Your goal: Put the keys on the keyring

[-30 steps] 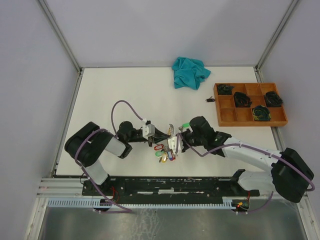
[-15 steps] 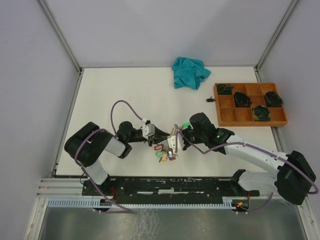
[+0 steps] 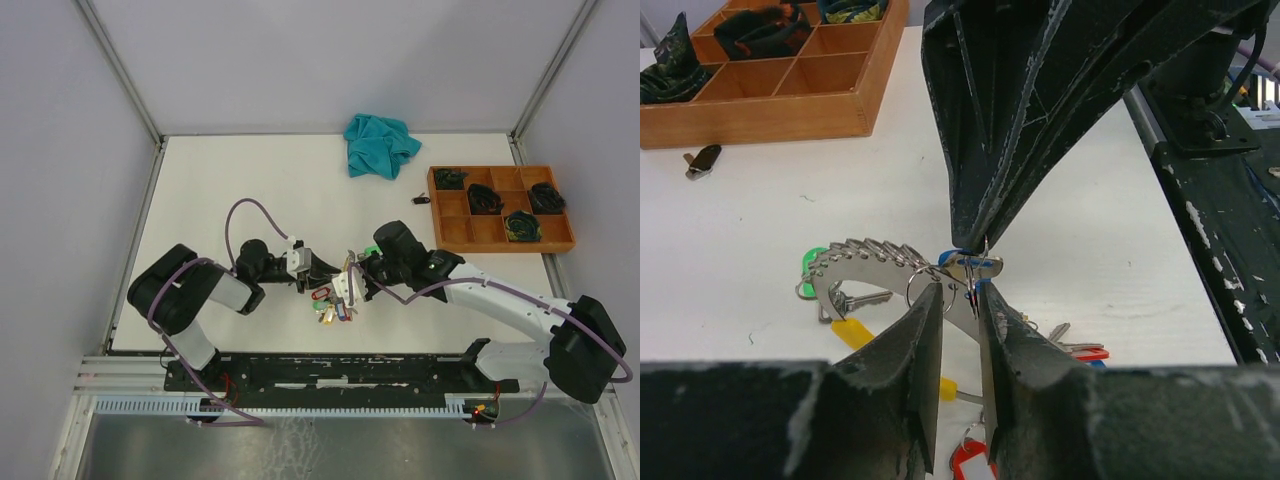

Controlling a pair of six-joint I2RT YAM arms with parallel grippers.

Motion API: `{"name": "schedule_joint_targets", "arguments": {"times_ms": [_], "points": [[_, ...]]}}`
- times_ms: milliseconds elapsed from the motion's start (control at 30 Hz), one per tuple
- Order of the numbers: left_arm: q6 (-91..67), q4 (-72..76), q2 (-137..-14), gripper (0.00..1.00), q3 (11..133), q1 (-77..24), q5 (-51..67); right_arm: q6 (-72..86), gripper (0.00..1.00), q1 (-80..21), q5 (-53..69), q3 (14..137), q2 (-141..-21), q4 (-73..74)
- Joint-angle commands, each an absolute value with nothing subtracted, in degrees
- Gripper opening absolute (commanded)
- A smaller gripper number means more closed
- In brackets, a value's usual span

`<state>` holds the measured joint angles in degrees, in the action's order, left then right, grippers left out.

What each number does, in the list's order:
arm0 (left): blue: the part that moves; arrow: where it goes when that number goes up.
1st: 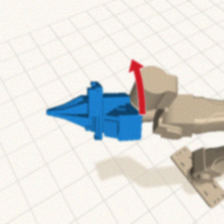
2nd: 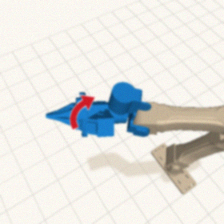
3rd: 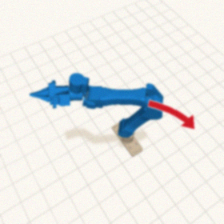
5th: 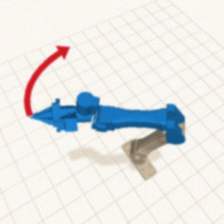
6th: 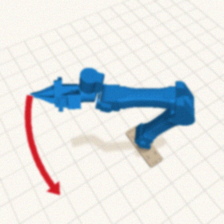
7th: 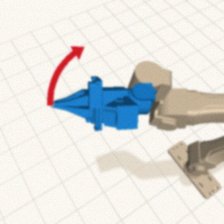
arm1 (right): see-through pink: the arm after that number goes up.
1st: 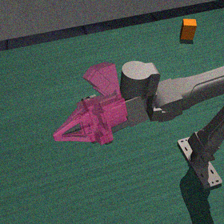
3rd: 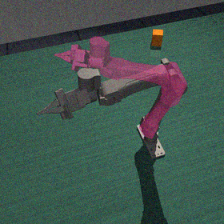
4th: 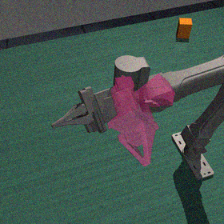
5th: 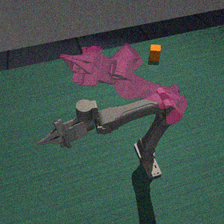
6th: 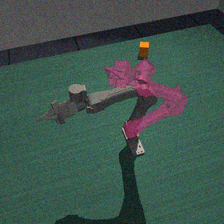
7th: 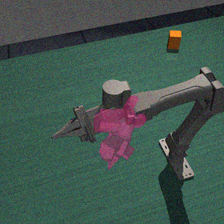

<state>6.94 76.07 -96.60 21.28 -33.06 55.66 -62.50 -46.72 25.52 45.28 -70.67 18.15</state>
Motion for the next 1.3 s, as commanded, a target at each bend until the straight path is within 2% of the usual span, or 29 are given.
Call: {"name": "schedule_joint_targets", "arguments": {"times_ms": [0,267,533,667,967,1267], "points": [[8.16,77.19,-96.64,0.25,23.53,-32.70,58.86,-63.55,0.01,-46.85,27.86,48.49,-71.06,16.73],[8.95,71.32,-97.56,0.18,26.05,-32.86,60.52,-63.56,0.01,-46.86,27.45,48.71,-70.78,16.44],[11.65,63.24,-97.28,0.16,28.21,-33.02,60.47,-63.21,0.01,-46.85,26.96,48.12,-69.03,16.61],[11.61,62.85,-97.11,0.03,28.40,-32.99,60.35,-62.64,0.01,-46.89,26.13,47.33,-68.25,16.68],[8.50,69.52,-95.64,0.03,25.85,-32.88,56.31,-59.52,0.01,-46.85,20.64,41.76,-64.54,17.42],[5.31,77.09,-95.74,0.03,23.96,-32.70,54.96,-55.64,0.01,-46.89,23.08,37.00,-65.59,10.57]]}}
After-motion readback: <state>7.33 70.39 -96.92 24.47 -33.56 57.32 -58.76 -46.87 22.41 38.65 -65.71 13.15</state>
